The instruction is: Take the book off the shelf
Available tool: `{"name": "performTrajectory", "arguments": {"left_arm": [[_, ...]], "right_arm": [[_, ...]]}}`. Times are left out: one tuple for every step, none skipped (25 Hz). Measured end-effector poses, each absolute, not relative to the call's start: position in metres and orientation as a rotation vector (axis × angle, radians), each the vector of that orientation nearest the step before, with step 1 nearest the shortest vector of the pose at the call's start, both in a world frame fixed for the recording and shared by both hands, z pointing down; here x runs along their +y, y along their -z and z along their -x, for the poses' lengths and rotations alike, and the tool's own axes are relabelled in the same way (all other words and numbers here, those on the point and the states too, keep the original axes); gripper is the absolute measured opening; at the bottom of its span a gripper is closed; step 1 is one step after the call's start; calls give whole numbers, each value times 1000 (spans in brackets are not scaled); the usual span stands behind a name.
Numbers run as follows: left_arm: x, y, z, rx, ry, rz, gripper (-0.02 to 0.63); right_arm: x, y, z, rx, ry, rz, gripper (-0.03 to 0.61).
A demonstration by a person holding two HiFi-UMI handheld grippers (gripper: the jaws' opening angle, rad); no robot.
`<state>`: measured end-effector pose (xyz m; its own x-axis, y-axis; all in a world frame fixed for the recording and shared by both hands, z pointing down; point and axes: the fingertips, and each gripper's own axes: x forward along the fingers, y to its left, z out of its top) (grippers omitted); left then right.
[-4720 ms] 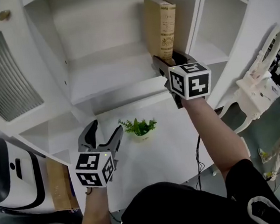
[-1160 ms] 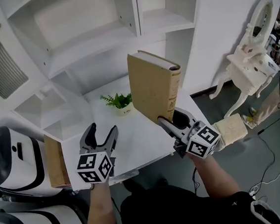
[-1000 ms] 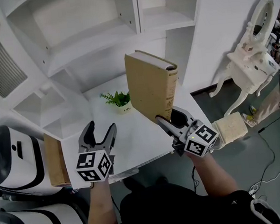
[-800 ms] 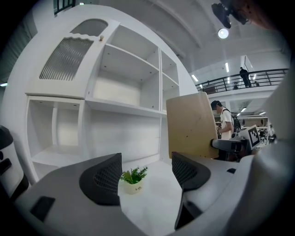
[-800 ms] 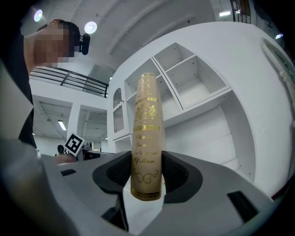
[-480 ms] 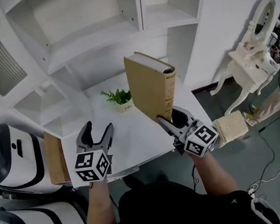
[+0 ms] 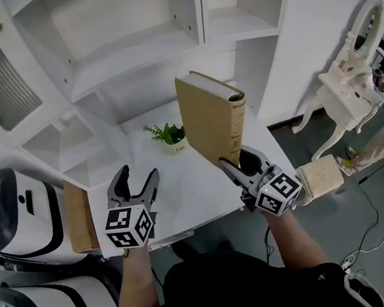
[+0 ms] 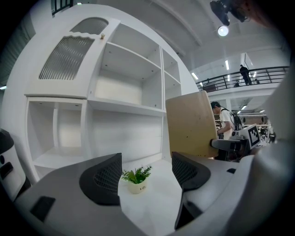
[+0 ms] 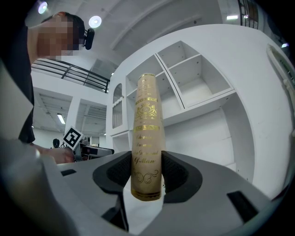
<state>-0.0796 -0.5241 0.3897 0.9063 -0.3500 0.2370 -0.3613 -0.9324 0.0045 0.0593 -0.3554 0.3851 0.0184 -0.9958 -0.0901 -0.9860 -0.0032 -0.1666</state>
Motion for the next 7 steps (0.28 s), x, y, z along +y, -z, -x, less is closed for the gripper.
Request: {"name": "performTrajectory", "arguments": {"left_arm": [[-525,-390,79,-563,-364,-3020,354],[-526,-390,78,-563,-366,-3020,354],[-528,-391,78,-562,-369,-3020,354],[-529,-391,77,-562,-372,-3020,354],[-530,-392,77,-562,-374,-3019,354],[-532,-393,77,-563,-377,-3018,354],[-533,-394,76,-563,-380,-3017,354]], "right_arm": [[-357,-385,-61,2078,80,2106,202],[-358,-385,-62,2075,82,2111,202],[-359,-385,-63,2074,83,2113,202],[-360,-385,-63,2075,82,2112,202],[-362,-386,-63,2077,82,2111,202],[-363,-386,-63,2078,82,2110,202],[-365,-386,-63,2080,82,2109,202]]}}
